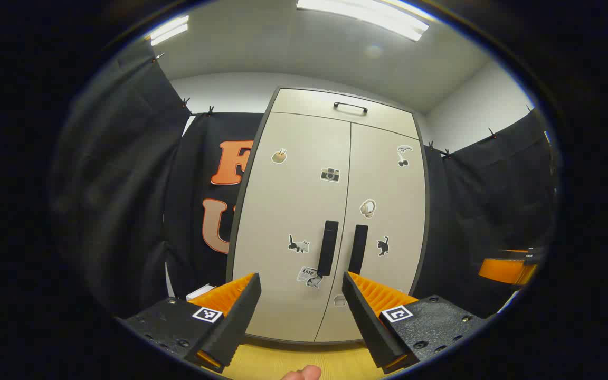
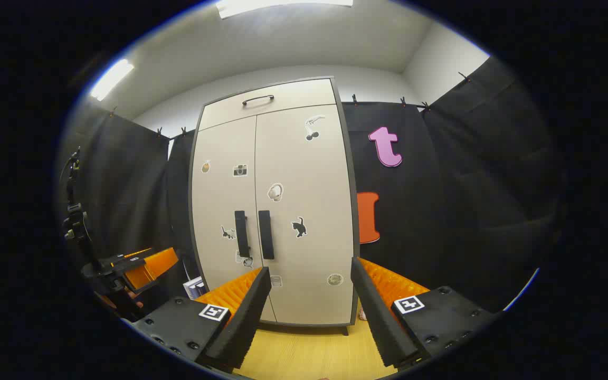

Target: Open the right door of the double-door shoe cabinet with the right hand, and open the left door with the left hand.

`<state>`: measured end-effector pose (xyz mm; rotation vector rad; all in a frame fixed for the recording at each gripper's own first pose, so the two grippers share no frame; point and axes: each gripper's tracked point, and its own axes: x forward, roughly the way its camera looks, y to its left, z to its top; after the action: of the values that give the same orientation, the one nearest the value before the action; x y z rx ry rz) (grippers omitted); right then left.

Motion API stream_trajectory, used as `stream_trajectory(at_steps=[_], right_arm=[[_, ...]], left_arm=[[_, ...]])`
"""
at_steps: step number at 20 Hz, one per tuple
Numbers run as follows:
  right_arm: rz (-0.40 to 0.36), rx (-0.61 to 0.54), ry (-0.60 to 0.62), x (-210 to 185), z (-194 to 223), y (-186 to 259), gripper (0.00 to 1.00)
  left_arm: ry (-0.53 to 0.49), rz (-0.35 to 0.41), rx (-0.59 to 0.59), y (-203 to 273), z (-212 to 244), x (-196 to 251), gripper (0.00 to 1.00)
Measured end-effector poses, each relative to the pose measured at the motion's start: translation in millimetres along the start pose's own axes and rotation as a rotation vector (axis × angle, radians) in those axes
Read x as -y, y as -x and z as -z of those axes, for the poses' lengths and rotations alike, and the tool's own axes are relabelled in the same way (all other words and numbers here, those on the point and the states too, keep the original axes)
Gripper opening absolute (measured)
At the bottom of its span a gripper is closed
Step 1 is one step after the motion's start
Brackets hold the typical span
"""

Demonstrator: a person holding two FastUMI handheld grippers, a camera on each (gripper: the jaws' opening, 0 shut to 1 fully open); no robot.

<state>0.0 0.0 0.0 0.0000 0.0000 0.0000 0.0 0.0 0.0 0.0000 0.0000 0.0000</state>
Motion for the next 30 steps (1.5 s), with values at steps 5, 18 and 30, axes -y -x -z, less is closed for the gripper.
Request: stream_trajectory(at_steps=[5,18,30], right_arm=[[0.022,-0.007,-0.004,2.5,6.4,-10.4,0.98],[0.044,0.002,-0.029,-6.0,16.0,-19.7,0.98],[-0.173,0.004,-0.015,-72.5,-29.7,-128.1,0.98]], left_arm=[[0.003,0.019,0.006,-3.2,0.1,0.0,0.94],[0.002,-0.008,0.0,-7.0,9.1,-15.6,0.94],[-0.041,-0.086,-0.019,10.0,24.8,-53.5,0.94]])
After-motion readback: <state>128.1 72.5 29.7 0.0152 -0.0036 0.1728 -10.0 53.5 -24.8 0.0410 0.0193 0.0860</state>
